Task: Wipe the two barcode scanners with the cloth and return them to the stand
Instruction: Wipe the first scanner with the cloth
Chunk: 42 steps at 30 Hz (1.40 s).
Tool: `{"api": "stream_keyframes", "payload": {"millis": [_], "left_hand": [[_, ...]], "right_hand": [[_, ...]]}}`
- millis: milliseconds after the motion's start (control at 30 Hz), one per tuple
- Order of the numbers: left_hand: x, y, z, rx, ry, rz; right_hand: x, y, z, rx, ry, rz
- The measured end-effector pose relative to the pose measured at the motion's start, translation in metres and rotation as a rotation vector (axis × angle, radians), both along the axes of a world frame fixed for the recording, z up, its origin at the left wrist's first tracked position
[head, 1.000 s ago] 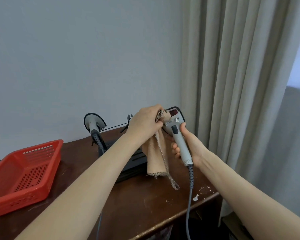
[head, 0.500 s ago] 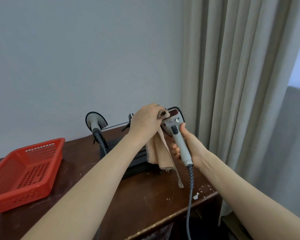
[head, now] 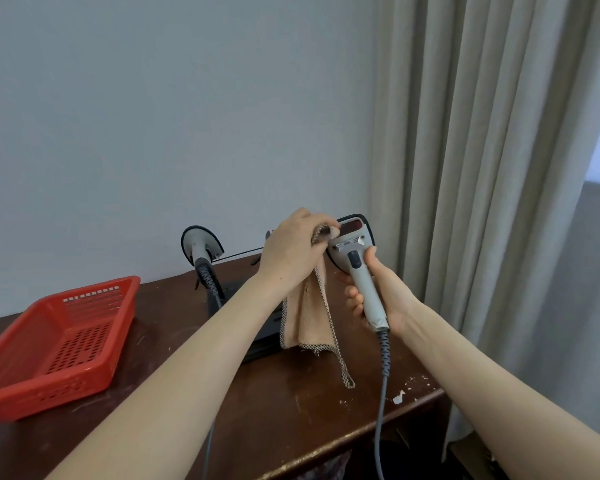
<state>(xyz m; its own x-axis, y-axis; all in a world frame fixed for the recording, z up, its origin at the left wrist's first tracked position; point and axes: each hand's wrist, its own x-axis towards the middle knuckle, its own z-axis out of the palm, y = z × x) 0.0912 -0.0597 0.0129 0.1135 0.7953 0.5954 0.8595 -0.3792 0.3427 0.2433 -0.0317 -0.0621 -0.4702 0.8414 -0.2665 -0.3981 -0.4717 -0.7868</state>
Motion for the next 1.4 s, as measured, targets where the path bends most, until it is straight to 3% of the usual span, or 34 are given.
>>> {"api": "stream_keyframes", "payload": {"millis": [67,167,467,533,600,700,967,1267,1400], "left_hand": [[0.0,-0.002,0.0,-0.033,0.081,0.032],[-0.011,0.002,0.001,-0.024,0.034,0.13],[-0.013,0.003,0.01,0.142,-0.596,0.071],[-0.003,0.001,0.013,0.095,-0.548,-0.043],[0.006,0.0,0.011,0.026,-0.371,-0.109],[0.003,0.003,0.006,0.019,-0.255,-0.073],[-0.022,0.005,0.007,-0.051,-0.846,0.042],[-0.038,0.0,0.007,-0.165,-1.234,0.034],[-0.042,-0.002,0.009,-0.21,-1.314,0.056]], "right_hand": [[-0.001,-0.001,0.001,0.005,-0.009,0.003],[0.001,-0.002,0.002,-0.007,0.004,0.005],[0.003,-0.008,0.004,0.02,0.016,0.029],[0.0,-0.01,0.006,0.048,-0.01,0.04],[-0.001,-0.013,0.007,0.064,-0.039,0.038],[-0.002,-0.015,0.006,0.082,-0.074,0.032],[0.002,-0.007,0.013,0.046,0.077,0.031],[-0.009,-0.004,0.024,0.012,0.163,-0.048],[-0.013,-0.002,0.033,0.009,0.194,-0.04]]}}
